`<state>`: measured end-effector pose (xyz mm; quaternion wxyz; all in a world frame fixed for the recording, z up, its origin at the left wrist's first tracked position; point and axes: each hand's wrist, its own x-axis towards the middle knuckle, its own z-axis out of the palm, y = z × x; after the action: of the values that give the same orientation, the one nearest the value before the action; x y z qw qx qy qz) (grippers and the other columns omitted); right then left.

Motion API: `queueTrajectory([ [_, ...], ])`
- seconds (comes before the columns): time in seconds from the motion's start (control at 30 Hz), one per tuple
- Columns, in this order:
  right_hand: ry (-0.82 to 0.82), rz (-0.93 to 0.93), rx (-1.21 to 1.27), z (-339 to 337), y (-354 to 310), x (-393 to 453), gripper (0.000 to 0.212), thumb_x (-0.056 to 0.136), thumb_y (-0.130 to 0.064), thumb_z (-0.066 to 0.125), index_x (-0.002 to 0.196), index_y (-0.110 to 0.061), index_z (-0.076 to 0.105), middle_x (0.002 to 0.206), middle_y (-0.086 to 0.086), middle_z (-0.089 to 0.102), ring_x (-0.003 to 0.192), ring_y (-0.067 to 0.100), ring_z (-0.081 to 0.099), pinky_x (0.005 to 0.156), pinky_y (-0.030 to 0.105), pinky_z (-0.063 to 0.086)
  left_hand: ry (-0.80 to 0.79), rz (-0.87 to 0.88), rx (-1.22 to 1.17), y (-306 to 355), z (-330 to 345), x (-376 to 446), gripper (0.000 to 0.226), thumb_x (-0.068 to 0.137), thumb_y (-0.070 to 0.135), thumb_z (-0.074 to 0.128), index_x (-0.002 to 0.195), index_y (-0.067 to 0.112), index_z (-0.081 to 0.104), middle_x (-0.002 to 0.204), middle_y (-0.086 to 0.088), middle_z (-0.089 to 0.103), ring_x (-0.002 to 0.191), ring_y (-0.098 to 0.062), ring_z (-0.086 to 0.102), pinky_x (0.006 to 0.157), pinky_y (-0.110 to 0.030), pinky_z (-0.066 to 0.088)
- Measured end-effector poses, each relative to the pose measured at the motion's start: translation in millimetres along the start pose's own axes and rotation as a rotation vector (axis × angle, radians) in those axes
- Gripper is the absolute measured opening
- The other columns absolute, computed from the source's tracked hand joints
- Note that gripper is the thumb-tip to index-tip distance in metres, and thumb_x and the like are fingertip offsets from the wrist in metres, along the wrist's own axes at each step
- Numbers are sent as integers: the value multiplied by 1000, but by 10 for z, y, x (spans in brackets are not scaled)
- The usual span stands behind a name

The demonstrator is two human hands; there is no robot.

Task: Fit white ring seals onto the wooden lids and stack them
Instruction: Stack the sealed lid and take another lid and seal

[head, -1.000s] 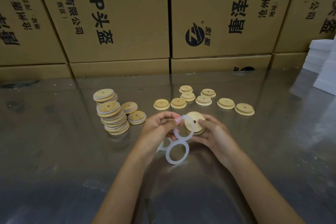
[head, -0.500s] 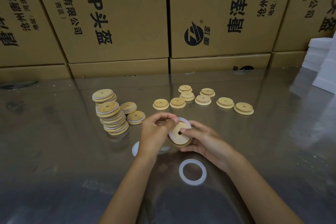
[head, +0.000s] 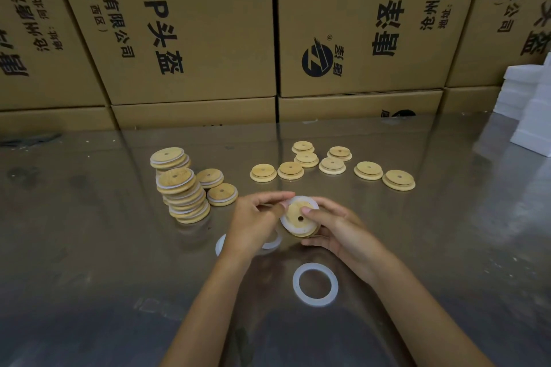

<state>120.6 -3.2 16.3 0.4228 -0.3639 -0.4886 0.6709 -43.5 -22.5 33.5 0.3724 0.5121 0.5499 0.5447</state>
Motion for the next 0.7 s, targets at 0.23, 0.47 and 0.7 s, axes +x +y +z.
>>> queueTrajectory([
  [0.23,54,-20,34,-16,25,25,22,95,-18,64,116,-15,70,107,8,73,96,19,69,78,32,57,-35,0,25,12,-15,-10,27,90,5,65,97,28,76,85,-3,75,68,-12,58,68,-22,49],
  [0.47,97,-13,193,-23,36,46,24,99,-15,55,121,-10,65,102,8,71,90,21,69,73,31,54,-70,-12,3,7,28,3,31,87,-7,63,110,12,71,74,-1,70,59,-10,61,68,-20,53],
  [0.7,146,-38,184,-28,49,43,22,100,-15,55,120,-11,63,105,10,72,88,21,72,76,32,54,-19,-35,-62,-39,111,-12,24,83,-3,69,103,10,72,74,-4,70,59,-12,63,65,-18,53],
])
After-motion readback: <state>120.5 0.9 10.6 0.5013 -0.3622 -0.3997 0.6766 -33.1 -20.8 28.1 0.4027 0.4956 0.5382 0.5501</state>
